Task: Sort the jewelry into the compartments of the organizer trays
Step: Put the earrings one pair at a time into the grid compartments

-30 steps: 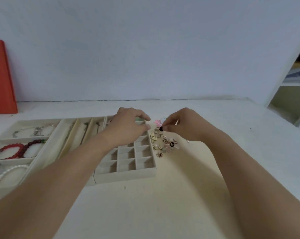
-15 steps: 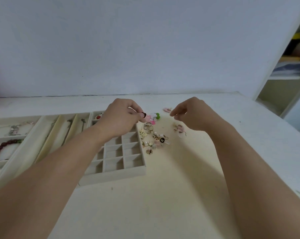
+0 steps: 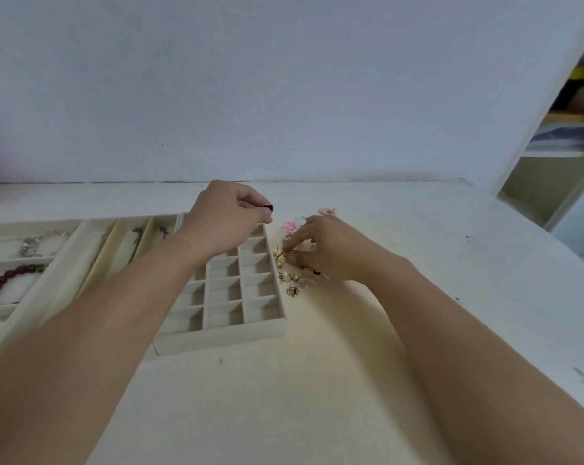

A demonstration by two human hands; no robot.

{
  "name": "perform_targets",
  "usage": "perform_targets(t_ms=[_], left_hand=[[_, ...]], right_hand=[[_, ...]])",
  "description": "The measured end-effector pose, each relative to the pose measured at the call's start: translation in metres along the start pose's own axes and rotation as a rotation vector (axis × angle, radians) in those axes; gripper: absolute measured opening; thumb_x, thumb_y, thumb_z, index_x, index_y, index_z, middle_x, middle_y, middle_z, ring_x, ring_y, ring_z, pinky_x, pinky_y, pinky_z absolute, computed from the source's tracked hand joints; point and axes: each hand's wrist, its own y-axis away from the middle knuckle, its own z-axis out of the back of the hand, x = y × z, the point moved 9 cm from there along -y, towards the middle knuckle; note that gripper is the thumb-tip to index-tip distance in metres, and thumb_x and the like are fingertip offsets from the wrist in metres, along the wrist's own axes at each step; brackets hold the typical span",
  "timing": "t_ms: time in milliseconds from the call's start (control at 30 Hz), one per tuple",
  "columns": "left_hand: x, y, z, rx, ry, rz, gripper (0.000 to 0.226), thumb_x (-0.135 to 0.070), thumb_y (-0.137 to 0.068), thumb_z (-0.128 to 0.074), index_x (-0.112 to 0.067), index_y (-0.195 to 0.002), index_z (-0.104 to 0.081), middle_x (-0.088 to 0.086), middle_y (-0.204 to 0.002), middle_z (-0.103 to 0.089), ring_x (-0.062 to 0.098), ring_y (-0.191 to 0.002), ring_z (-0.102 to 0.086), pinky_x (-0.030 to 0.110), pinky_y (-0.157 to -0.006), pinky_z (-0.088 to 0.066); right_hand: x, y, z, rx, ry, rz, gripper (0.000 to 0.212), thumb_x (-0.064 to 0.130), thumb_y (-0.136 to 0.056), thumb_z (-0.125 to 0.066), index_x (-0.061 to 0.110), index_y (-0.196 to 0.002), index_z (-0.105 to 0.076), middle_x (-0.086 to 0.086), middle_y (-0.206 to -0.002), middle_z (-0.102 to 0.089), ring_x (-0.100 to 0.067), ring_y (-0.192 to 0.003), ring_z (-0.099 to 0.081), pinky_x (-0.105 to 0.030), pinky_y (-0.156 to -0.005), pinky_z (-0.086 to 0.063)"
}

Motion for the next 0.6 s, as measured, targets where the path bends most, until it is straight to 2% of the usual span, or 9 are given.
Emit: perform_targets(t_ms=[67, 133, 267, 467, 600], left_hand=[[0.001, 0.000, -0.001, 0.004, -0.001, 0.007, 0.005, -0.020, -0.084, -0.077, -0.025, -0.086, -0.077, -0.006, -0.085, -0.077, -0.001, -0.071, -0.067, 0.019, -0.058, -0.047], [0.003, 0.000, 0.000, 0.001, -0.006, 0.011, 0.005, -0.020, -0.084, -0.078, -0.025, -0.086, -0.077, -0.006, -0.085, -0.077, 0.007, -0.088, -0.070, 0.019, -0.067, -0.050], [0.003, -0.001, 0.002, -0.006, 0.000, 0.023, 0.006, -0.020, -0.083, -0.078, -0.024, -0.088, -0.078, -0.006, -0.086, -0.077, 0.007, -0.091, -0.070, 0.018, -0.071, -0.048], [0.004, 0.001, 0.003, 0.006, 0.009, 0.025, 0.006, -0.019, -0.083, -0.077, -0.024, -0.086, -0.077, -0.007, -0.084, -0.076, 0.006, -0.090, -0.069, 0.018, -0.066, -0.044], [0.006, -0.001, 0.004, 0.009, 0.016, 0.018, 0.007, -0.019, -0.082, -0.078, -0.025, -0.084, -0.077, -0.008, -0.084, -0.077, 0.006, -0.090, -0.070, 0.019, -0.073, -0.048]], right_hand=[[-0.004, 0.000, 0.004, -0.025, 0.030, -0.025, 0.019, 0.031, -0.089, -0.071, 0.032, -0.108, -0.077, 0.019, -0.087, -0.051, -0.010, -0.099, -0.046, -0.029, -0.083, -0.041], [-0.006, -0.002, 0.006, -0.061, 0.066, -0.038, 0.022, 0.032, -0.090, -0.070, 0.032, -0.111, -0.076, 0.011, -0.091, -0.054, -0.015, -0.107, -0.046, -0.033, -0.088, -0.043], [0.003, -0.004, -0.001, -0.080, 0.038, -0.020, 0.026, 0.040, -0.095, -0.064, 0.031, -0.118, -0.074, 0.000, -0.109, -0.060, -0.020, -0.111, -0.049, -0.038, -0.094, -0.045], [0.010, -0.005, -0.003, -0.108, -0.073, -0.022, 0.017, 0.036, -0.087, -0.073, 0.034, -0.103, -0.078, 0.004, -0.103, -0.060, -0.004, -0.088, -0.048, -0.032, -0.084, -0.046], [0.009, -0.007, -0.003, -0.117, -0.125, -0.037, 0.005, 0.030, -0.087, -0.075, 0.034, -0.088, -0.078, 0.007, -0.097, -0.060, 0.002, -0.079, -0.051, -0.029, -0.077, -0.046]])
